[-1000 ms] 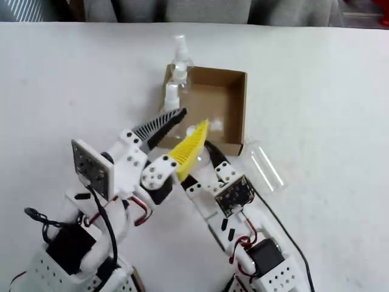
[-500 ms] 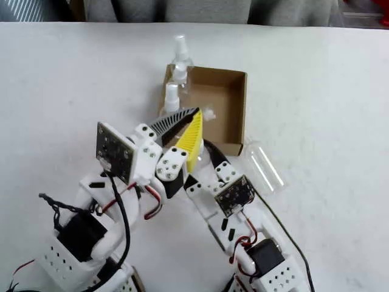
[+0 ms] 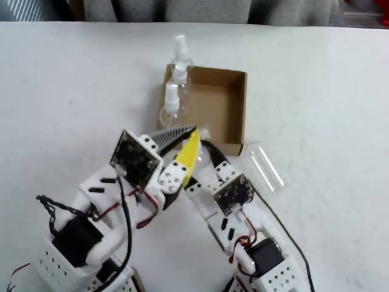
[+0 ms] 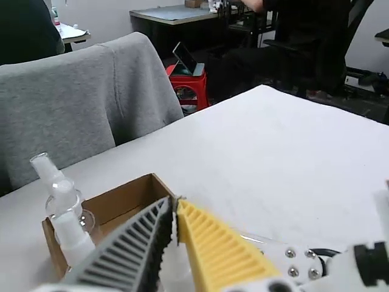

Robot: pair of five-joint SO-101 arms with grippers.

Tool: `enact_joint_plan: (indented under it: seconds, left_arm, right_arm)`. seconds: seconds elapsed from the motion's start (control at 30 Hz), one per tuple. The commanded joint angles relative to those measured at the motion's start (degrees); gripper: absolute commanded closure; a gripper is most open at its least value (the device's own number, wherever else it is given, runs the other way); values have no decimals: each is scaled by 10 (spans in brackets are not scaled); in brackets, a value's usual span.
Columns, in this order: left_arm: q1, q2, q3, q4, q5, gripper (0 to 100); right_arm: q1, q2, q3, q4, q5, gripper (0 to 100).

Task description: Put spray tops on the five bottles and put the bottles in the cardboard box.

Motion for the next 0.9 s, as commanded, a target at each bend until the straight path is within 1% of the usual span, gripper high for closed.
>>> enact_joint_plan:
  seconds: [0.0,0.17,0.3,0.47,0.57,0.63,0.8,0.87]
  left_arm:
    - [6,14,-8,18,-10,979]
    - [6,14,-32,-40,-10,979]
    - [6,14,-80,-82,-10,979]
    - [-1,14,-149,-82,-10,979]
    - [-43,14,-162,-79,-10,979]
    - [-83,14,-162,-46,-11,979]
    - [-176,14,-157,98,-13,979]
    - [-197,14,-129,123,-14,979]
  right_arm:
    - [7,-7,4,-7,2,983]
    - [7,-7,4,-7,2,983]
    - [7,-4,4,-7,2,983]
    - [7,-3,4,-7,2,983]
    - [7,-3,4,-7,2,983]
    - [7,-3,4,-7,2,983]
    - [9,-7,4,-7,3,983]
    - [20,-7,4,-10,3,983]
